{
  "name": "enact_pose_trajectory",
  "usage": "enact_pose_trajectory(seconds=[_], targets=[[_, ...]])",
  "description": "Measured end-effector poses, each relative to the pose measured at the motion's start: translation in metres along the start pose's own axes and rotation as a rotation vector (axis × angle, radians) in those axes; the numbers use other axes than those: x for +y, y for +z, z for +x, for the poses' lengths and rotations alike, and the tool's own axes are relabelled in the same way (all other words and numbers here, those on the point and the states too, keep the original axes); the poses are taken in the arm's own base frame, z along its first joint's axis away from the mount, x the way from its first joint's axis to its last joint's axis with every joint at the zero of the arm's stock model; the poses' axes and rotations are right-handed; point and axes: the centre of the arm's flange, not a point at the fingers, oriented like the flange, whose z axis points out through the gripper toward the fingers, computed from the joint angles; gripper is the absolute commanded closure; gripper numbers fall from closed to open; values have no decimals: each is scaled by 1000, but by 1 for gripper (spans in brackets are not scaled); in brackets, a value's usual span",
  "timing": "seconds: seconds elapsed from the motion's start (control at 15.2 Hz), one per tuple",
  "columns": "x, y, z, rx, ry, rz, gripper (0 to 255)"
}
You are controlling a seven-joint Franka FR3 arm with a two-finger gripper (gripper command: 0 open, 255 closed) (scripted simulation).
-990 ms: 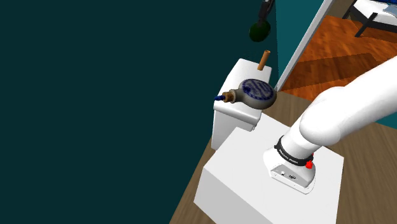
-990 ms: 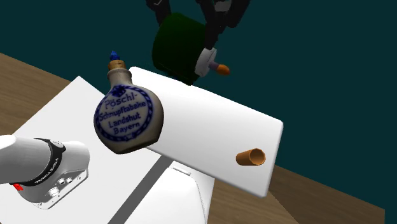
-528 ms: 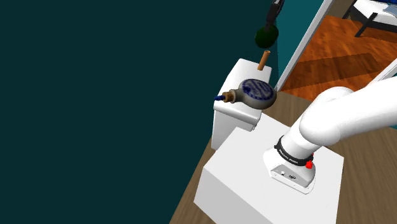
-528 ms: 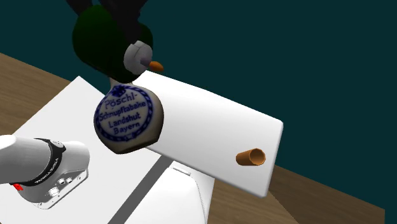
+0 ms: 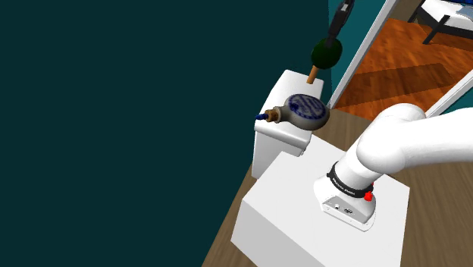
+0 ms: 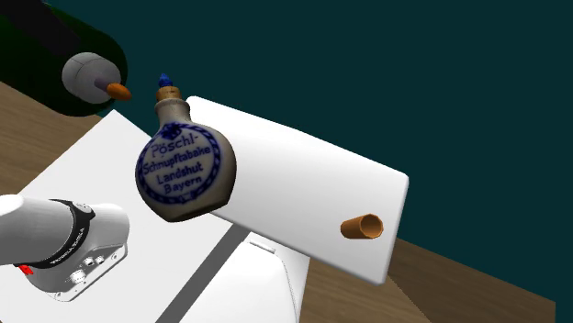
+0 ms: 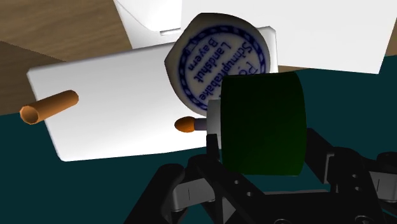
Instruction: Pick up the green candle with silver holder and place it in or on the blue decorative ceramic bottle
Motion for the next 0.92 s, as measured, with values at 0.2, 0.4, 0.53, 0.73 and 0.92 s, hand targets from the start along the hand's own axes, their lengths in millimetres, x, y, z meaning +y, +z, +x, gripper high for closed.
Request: enact_pose_trajectory(seconds=[0.2,0.4,0.53,0.73,0.92], targets=[[-5,12,-4,-1,1,0,255],[-5,28,-4,-1,1,0,255],[-5,39,-5,-1,1,0,255],[-7,55,-3,-1,1,0,255],[-7,71,-4,-1,1,0,255]])
